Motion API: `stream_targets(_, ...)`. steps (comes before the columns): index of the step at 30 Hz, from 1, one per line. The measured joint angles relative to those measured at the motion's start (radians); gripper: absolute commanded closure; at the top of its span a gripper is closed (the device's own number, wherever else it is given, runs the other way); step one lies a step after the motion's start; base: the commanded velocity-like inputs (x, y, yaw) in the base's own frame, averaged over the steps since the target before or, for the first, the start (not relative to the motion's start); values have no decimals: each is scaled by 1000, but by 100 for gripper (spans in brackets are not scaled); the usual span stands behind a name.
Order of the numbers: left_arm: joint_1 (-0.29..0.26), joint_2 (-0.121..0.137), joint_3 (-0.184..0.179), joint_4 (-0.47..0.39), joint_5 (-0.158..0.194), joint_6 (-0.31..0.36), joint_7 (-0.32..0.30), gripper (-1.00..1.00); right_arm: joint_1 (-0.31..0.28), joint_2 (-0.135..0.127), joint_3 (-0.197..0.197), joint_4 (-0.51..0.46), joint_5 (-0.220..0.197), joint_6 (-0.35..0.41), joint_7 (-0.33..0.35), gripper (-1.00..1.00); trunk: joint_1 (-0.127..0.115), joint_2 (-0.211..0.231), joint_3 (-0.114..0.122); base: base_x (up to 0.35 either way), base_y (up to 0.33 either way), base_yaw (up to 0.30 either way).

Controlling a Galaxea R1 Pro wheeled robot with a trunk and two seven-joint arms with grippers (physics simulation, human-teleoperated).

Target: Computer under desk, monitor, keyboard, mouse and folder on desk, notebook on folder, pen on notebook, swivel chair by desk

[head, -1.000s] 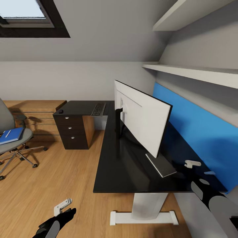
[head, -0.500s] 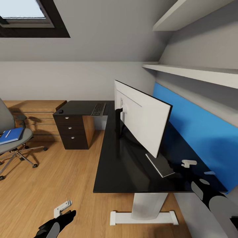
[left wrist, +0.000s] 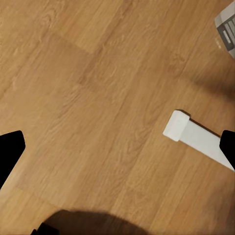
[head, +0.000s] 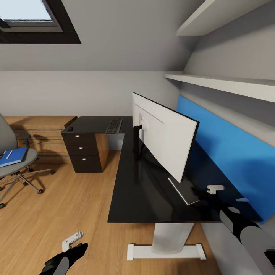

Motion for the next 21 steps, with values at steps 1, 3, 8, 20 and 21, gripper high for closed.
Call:
stream_targets(1,0,0,0,0,0,0,0,-100,0,2,0,0,5,0,0,-100,0,0,0,0,0,0)
stream_targets(3,0,0,0,0,0,0,0,-100,0,6,1,0,17,2,-1,-100,0,0,0,0,0,0)
stream_targets(8,0,0,0,0,0,0,1,-100,0,9,1,1,26,3,-1,-100,0,0,0,0,0,0)
stream_targets(20,0,0,0,-2,0,0,3,-100,0,12,4,2,29,3,-1,-100,15,-28,-13,0,0,0)
stream_targets(21,0,0,0,-2,0,0,2,-100,0,12,5,2,29,3,-1,-100,15,-28,-13,0,0,0)
